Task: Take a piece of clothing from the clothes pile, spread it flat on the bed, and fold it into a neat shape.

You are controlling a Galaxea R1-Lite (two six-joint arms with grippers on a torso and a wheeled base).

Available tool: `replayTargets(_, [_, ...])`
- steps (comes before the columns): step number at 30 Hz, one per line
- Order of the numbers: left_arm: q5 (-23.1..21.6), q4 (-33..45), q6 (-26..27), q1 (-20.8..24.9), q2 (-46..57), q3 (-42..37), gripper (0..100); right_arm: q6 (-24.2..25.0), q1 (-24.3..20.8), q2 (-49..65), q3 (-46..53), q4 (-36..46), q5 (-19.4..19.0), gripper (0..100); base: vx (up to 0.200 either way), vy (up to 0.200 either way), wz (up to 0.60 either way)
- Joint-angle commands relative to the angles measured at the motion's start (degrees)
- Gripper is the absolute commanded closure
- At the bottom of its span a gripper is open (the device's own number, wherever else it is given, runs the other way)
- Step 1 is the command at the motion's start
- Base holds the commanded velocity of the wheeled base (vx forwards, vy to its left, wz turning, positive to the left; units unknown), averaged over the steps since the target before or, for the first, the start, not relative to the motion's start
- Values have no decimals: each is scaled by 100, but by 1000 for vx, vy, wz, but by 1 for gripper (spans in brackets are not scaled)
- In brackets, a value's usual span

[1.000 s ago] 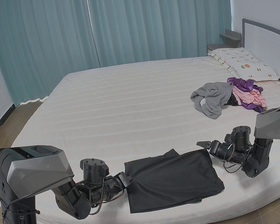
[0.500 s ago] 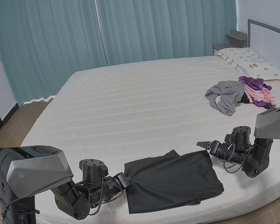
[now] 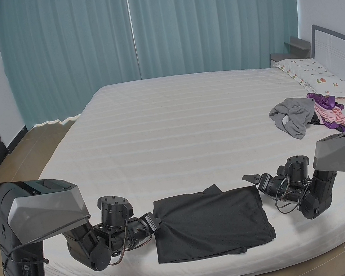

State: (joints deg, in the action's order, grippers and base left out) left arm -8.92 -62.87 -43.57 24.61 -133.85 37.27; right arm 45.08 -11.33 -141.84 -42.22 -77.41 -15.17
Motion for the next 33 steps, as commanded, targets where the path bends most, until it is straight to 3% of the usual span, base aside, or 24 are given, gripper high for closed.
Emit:
replayTargets(1, [-4, 3, -2, 0, -18, 0, 100, 1, -1, -2, 3, -2, -4, 0, 0, 200, 0])
replayTargets(14, [5, 29, -2, 0, -62, 26, 100, 1, 8, -2, 3, -2, -4, 0, 0, 200, 0])
replayTargets(33, [13, 11, -11, 44, -71, -18, 100, 1, 8, -2, 3, -11, 5, 0, 0, 0, 0])
